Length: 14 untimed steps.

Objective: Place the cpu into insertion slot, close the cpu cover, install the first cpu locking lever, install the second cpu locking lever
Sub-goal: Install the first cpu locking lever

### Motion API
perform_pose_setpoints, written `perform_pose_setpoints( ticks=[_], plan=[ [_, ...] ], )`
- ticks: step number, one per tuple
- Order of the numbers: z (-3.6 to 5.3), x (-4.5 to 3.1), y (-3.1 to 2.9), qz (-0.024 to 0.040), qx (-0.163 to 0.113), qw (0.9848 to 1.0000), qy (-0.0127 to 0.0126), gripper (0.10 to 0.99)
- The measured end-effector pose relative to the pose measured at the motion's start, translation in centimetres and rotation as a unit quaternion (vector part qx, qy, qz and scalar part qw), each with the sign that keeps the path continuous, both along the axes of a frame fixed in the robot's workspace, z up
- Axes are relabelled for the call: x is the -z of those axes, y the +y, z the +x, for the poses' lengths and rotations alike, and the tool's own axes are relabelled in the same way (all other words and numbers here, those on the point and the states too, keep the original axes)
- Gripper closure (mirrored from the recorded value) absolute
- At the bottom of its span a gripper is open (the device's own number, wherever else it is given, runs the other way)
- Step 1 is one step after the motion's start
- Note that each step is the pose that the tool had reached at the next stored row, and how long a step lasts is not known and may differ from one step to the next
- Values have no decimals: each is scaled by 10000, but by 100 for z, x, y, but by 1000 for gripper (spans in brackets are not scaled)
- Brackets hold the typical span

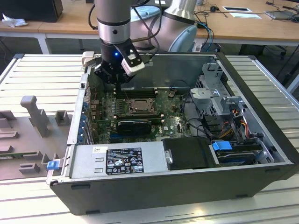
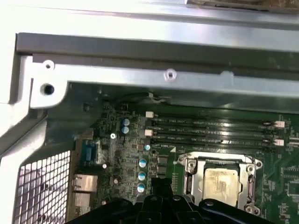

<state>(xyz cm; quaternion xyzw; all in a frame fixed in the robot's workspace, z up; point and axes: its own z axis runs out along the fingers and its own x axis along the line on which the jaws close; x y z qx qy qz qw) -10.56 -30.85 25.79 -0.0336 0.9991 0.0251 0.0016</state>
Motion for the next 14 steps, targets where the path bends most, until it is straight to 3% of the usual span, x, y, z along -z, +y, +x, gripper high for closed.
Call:
perform_pose_setpoints(
  ticks=[7, 14],
  plan=[
    [-3, 3, 195, 5, -1, 10000, 0, 980],
    [0, 4, 200, 4, -1, 10000, 0, 980]
  ],
)
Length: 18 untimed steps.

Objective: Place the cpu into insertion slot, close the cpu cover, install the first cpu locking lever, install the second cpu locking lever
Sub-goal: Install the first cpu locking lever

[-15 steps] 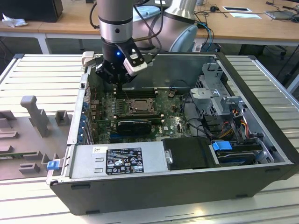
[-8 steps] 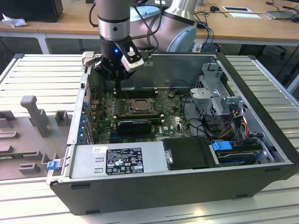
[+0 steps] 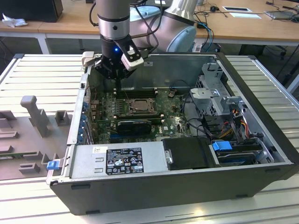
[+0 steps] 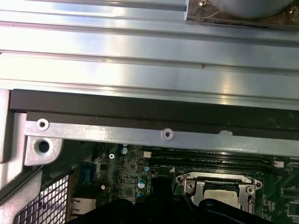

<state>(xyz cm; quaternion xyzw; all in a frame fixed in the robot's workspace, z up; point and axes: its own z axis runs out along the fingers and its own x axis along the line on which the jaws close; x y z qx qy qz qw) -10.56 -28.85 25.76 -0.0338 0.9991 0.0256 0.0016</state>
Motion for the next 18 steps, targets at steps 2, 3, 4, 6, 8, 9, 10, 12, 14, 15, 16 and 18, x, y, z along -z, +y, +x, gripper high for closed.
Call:
perform_pose_setpoints(
  ticks=[2, 3, 4, 6, 8, 9, 10, 12, 14, 15, 16, 18],
  plan=[
    [13, 1, -4, 0, 0, 10000, 0, 980],
    [17, 0, -6, 0, 0, 10000, 0, 980],
    [25, 1, -8, 0, 0, 10000, 0, 980],
    [39, 1, -11, 0, 0, 10000, 0, 980],
    [42, 1, -12, 0, 1, 10000, 0, 980],
    [44, 1, -12, 0, 1, 10000, -1, 980],
    [48, 1, -12, 0, -1, 10000, 0, 980],
    [53, 1, -13, 0, 0, 10000, 0, 980],
    [65, 1, -13, 0, 0, 10000, 0, 980],
    [73, 1, -14, 0, 0, 10000, 0, 980],
    [76, 1, -14, 0, 0, 10000, 0, 980],
    [83, 1, -14, 0, 0, 10000, -1, 980]
  ],
)
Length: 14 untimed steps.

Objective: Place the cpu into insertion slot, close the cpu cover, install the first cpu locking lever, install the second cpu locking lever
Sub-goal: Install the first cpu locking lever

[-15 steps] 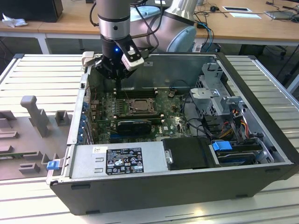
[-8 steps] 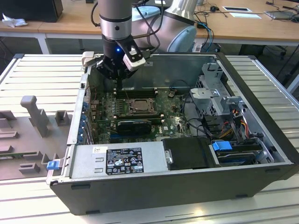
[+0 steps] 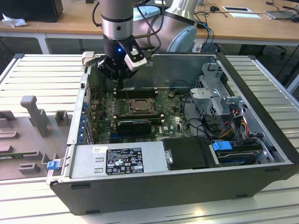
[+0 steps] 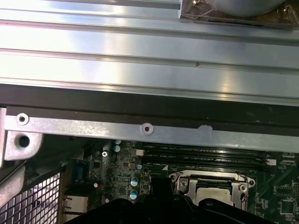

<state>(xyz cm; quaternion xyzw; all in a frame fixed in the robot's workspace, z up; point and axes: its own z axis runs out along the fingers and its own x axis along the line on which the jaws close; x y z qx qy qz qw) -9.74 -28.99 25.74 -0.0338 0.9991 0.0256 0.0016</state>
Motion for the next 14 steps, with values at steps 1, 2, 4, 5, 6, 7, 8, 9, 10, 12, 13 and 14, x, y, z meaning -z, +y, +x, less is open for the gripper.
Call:
perform_pose_setpoints(
  ticks=[1, 2, 4, 5, 6, 7, 8, 9, 10, 12, 13, 14],
  plan=[
    [7, 0, 0, 0, 0, 10000, 0, 980],
    [12, 0, 0, 0, 0, 10000, 0, 980],
    [31, 0, 0, 0, 0, 10000, 0, 980],
    [37, 0, 0, 0, 0, 10000, 0, 980],
    [43, 0, 0, 0, 0, 10000, 0, 980],
    [46, 0, 0, 0, 0, 10000, 0, 980],
    [49, 0, 0, 0, 0, 10000, 0, 980],
    [53, 0, 0, 0, 0, 10000, 0, 980],
    [54, 0, 0, 0, 0, 10000, 0, 980],
    [59, 0, 0, 0, 0, 10000, 0, 980],
    [65, 0, 0, 0, 0, 10000, 0, 980],
    [71, 0, 0, 0, 0, 10000, 0, 980]
  ],
)
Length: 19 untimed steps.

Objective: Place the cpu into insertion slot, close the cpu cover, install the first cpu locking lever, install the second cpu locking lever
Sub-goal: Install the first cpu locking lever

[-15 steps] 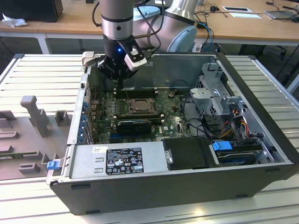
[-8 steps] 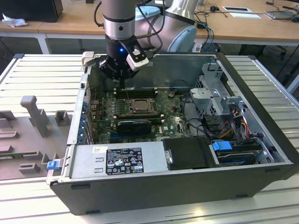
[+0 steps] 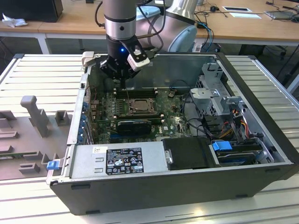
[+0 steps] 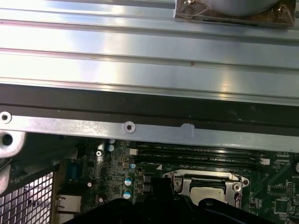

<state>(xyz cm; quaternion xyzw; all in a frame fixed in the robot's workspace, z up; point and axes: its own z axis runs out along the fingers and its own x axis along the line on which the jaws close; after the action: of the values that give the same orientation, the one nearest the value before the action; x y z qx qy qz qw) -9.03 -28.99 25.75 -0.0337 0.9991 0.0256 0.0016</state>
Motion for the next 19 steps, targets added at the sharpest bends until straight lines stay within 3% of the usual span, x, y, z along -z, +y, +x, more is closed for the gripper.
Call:
perform_pose_setpoints(
  ticks=[19],
  plan=[
    [107, 0, 0, 0, 0, 10000, 0, 980]
  ],
)
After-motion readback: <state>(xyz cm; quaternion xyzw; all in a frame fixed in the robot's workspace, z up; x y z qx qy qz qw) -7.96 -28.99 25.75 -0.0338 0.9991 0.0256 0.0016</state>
